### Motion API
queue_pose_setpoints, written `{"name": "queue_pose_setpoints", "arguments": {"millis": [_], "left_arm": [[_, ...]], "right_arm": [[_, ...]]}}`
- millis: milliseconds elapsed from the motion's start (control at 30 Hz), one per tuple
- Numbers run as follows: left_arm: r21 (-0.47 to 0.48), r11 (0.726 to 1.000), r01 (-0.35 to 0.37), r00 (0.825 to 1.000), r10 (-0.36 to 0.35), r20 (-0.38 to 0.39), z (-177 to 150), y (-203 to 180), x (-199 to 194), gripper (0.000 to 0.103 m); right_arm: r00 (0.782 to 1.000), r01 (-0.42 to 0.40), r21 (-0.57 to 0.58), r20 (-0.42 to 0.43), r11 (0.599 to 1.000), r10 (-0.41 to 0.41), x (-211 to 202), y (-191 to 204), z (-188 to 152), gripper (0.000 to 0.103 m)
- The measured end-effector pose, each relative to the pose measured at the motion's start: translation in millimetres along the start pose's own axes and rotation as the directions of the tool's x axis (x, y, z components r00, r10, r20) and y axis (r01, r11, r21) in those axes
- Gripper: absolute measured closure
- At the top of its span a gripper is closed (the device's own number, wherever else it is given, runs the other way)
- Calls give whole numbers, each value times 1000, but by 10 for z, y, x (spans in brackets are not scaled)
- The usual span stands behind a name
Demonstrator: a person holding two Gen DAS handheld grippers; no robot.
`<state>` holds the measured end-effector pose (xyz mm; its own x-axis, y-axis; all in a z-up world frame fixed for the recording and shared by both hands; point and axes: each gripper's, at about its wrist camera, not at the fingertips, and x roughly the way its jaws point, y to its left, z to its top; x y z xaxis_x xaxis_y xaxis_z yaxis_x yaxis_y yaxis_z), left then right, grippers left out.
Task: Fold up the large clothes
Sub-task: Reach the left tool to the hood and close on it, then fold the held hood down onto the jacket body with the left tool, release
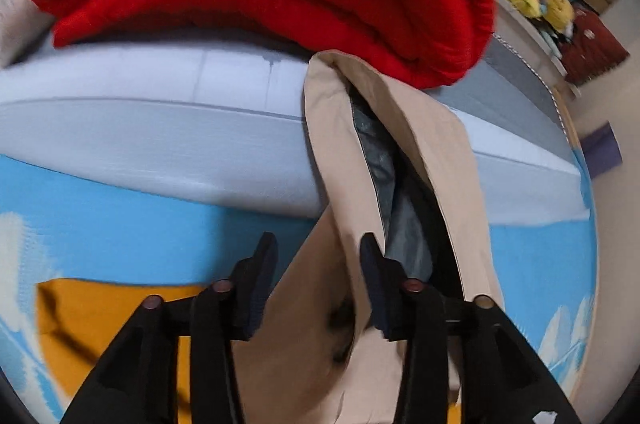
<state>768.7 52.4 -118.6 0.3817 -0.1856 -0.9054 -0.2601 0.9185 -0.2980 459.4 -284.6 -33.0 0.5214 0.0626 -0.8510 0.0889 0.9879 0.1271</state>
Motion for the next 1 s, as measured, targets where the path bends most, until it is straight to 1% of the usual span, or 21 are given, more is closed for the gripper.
{"name": "queue_pose_setpoints", "arguments": {"millis": [33, 67, 167, 233, 267, 300, 333, 367, 467, 500, 567, 633, 700, 733, 767, 800, 833, 900, 933, 967, 1000], "left_arm": [[-20, 1000, 12, 1000, -12, -13, 31, 5, 59, 57], [-54, 998, 35, 999, -37, -34, 70, 14, 168, 56], [-101, 994, 48, 998, -51, -34, 140, 2, 307, 56], [-100, 993, 56, 998, -60, -32, 173, -53, 356, 61], [-89, 994, 60, 997, -63, -34, 184, -89, 375, 67], [-61, 996, 62, 997, -64, -29, 176, -149, 354, 91], [-31, 998, 49, 999, -50, -11, 158, -208, 286, 99], [-10, 999, 42, 999, -42, 11, 147, -248, 216, 99], [124, 991, 46, 995, -56, 77, -4, -476, -194, 102], [209, 977, 46, 992, -69, 105, -157, -604, -445, 103], [340, 939, 58, 984, -110, 137, -487, -754, -876, 103], [436, 898, 55, 978, -136, 155, -857, -820, -1258, 103], [527, 848, 50, 972, -162, 168, -1373, -797, -1683, 103], [567, 823, 25, 971, -155, 183, -1609, -758, -1839, 103], [601, 799, 8, 969, -154, 193, -1962, -632, -2037, 103], [609, 793, 0, 972, -144, 187, -2209, -480, -2137, 103], [608, 794, -19, 976, -116, 182, -2452, -319, -2195, 101], [586, 807, -75, 985, -33, 171, -2916, 73, -2242, 99], [561, 822, -97, 989, 17, 146, -3089, 295, -2245, 98], [531, 839, -119, 991, 65, 119, -3212, 426, -2232, 98], [461, 874, -151, 988, 127, 82, -3386, 674, -2254, 98]], "right_arm": [[1000, 6, -11, 1, 1000, -6, 10, 12, -2, 91], [1000, 11, -17, 3, 1000, -11, 18, 18, -2, 91], [1000, 8, -16, 3, 1000, -8, 30, 8, 13, 91], [1000, 8, -13, 0, 1000, -8, 38, -5, 15, 91], [1000, 7, -13, -2, 1000, -7, 41, -5, 15, 91], [1000, 5, -16, -6, 1000, -5, 46, -6, 14, 91], [1000, 3, -19, -8, 1000, -4, 41, -6, 12, 91], [1000, 4, -21, -7, 1000, -4, 32, -10, 14, 91], [1000, -1, -20, 2, 1000, 1, -21, -41, 50, 91], [1000, -2, -19, 17, 1000, 2, -71, -60, 78, 91], [999, 4, -15, 47, 1000, -3, -157, -96, 112, 91], [998, 8, -3, 61, 1000, -8, -214, -136, 139, 91], [998, -5, 21, 68, 1000, 3, -273, -181, 152, 91], [997, -14, 33, 71, 999, 12, -310, -201, 154, 91], [997, -24, 42, 80, 999, 21, -356, -217, 155, 91], [995, -33, 49, 95, 998, 28, -421, -230, 154, 91], [994, -38, 53, 105, 998, 33, -468, -238, 150, 91], [991, -63, 71, 124, 995, 53, -566, -264, 133, 91], [989, -75, 82, 132, 994, 63, -608, -274, 123, 91], [988, -82, 90, 138, 993, 69, -639, -285, 112, 90], [987, -90, 100, 145, 991, 75, -667, -286, 96, 89]]}}
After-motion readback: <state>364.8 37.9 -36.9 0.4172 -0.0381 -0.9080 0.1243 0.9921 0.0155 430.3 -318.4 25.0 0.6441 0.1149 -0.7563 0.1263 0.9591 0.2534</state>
